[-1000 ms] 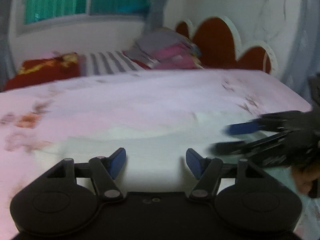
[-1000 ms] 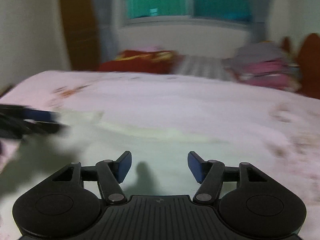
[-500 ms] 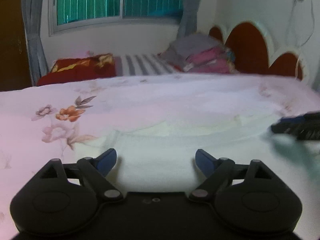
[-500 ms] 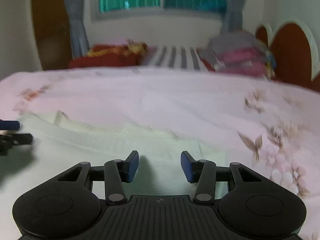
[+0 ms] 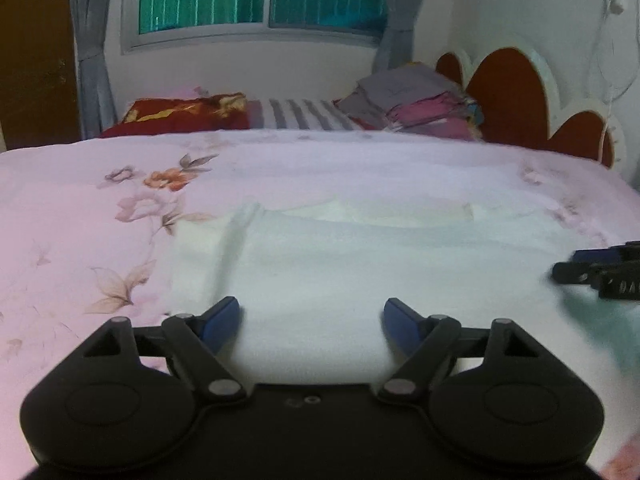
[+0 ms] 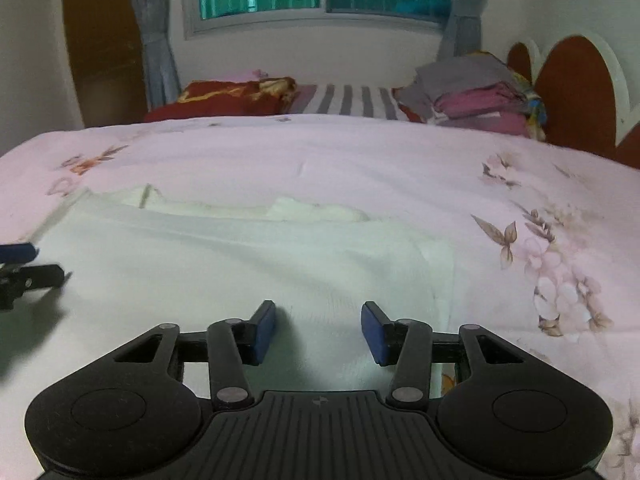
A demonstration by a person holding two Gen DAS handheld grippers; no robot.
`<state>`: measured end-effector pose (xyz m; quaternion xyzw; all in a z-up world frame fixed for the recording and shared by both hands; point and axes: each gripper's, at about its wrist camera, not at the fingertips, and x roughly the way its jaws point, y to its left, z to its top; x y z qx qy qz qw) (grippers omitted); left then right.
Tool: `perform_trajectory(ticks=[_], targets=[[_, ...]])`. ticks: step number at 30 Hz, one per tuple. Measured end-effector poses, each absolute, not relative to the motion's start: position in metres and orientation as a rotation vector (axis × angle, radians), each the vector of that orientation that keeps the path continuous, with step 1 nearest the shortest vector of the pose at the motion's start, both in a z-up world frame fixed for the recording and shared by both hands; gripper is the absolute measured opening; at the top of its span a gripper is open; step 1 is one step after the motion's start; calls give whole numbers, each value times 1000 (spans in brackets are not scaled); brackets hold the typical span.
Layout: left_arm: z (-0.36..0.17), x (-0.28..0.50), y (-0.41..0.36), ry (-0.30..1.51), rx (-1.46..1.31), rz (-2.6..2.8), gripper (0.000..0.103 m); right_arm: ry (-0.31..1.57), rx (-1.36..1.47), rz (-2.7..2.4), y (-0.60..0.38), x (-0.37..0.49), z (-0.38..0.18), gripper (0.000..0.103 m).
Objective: Fold small clothes
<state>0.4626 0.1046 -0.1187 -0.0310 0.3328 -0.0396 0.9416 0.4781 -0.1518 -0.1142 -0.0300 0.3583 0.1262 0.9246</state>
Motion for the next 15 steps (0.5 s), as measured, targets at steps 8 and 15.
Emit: perform_trajectory(ticks=[8,15], targets=[[-133,458,65,751,37,-141,80,752,-180,408,-108,442,-122,46],[-111,404,66,739,-6,-155,74,754,-104,493,-110,401,-93,46]])
